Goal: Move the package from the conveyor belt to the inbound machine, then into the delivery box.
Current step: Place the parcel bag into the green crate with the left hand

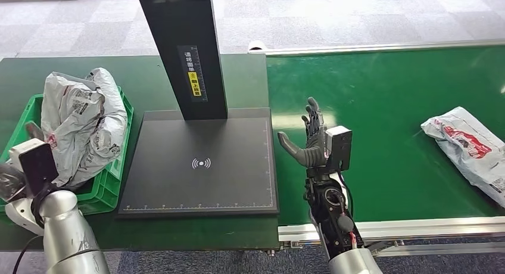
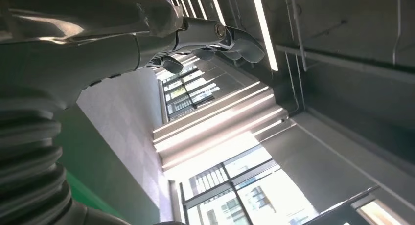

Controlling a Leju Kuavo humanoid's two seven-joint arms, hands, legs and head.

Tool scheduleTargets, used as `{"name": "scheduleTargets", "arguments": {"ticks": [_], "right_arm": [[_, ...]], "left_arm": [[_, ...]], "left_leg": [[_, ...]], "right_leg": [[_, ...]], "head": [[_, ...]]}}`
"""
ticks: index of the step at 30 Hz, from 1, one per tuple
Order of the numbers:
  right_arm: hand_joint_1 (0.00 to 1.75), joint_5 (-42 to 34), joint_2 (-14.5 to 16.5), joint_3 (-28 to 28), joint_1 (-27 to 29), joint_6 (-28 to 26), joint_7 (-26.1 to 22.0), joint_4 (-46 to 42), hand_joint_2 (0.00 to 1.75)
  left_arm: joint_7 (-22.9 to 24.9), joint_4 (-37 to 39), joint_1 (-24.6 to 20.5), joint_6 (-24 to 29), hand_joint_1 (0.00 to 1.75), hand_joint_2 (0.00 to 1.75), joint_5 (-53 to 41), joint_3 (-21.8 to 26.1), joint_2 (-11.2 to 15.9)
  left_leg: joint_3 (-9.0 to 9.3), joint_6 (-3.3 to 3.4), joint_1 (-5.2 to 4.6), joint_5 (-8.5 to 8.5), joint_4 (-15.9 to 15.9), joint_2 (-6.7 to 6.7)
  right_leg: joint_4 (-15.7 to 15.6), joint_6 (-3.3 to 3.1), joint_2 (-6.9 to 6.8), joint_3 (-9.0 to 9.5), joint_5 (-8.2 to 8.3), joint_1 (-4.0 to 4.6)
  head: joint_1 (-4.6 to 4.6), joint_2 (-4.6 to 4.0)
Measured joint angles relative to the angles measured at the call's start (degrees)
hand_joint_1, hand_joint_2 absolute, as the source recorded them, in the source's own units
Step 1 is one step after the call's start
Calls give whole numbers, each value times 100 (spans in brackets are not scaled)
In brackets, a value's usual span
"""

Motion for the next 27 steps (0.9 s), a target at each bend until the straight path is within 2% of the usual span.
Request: {"name": "scheduleTargets", "arguments": {"ticks": [4, 9, 14, 17, 19, 22, 25, 27], "right_arm": [[0, -66, -15, 4, 2, 0, -38, 5, 175], [0, -114, -37, 11, 19, -3, -75, 9, 175], [0, -205, -64, 17, 30, -60, -76, 8, 175], [0, -251, -90, 20, 47, -117, -78, -12, 175], [0, -258, -111, 25, 49, -134, -84, -26, 175], [0, -250, -144, 34, 49, -134, -93, -31, 175], [0, -237, -172, 37, 46, -107, -107, -30, 175], [0, -219, -178, 40, 40, -79, -110, -25, 175]], "left_arm": [[-11, -1010, 176, -1, 0, 175, 225, -391, -167], [-11, -1751, 290, -1, 0, 175, 437, -704, -318], [-11, -2126, 428, -7, 0, 175, 1242, -1080, -357], [-5, -1934, 565, -183, 0, 175, 2355, -1744, -234], [47, -1539, 610, -705, 0, 175, 3169, -2350, -49], [195, -884, 638, -1827, 0, 175, 3848, -3162, 165], [417, -265, 648, -2901, 0, 175, 4436, -3715, 276], [494, 123, 651, -3354, 0, 175, 4683, -4009, 323]], "left_leg": [[0, 0, 0, 0, 0, -3], [0, 0, 0, 0, 0, -2], [2, 0, 0, 0, 0, -3], [2, 0, -1, 0, 1, -6], [1, 1, -1, 1, 1, -9], [2, 1, -2, 1, 1, -8], [2, 1, -4, 1, 1, -6], [0, 1, -4, 0, 2, -7]], "right_leg": [[0, 0, -3, 0, 0, 0], [0, 0, -2, 0, 0, 0], [-1, 0, -3, -1, 0, 0], [-3, 0, -5, -2, 0, 0], [-3, 0, -7, 1, 0, -1], [-3, 0, -6, 3, 1, -2], [-3, 1, -5, 2, 2, -4], [-3, 1, -5, 0, 2, -4]], "head": [[0, 0], [1, -1], [0, 0], [1, 1], [0, 1], [1, 0], [0, 0], [0, -1]]}}
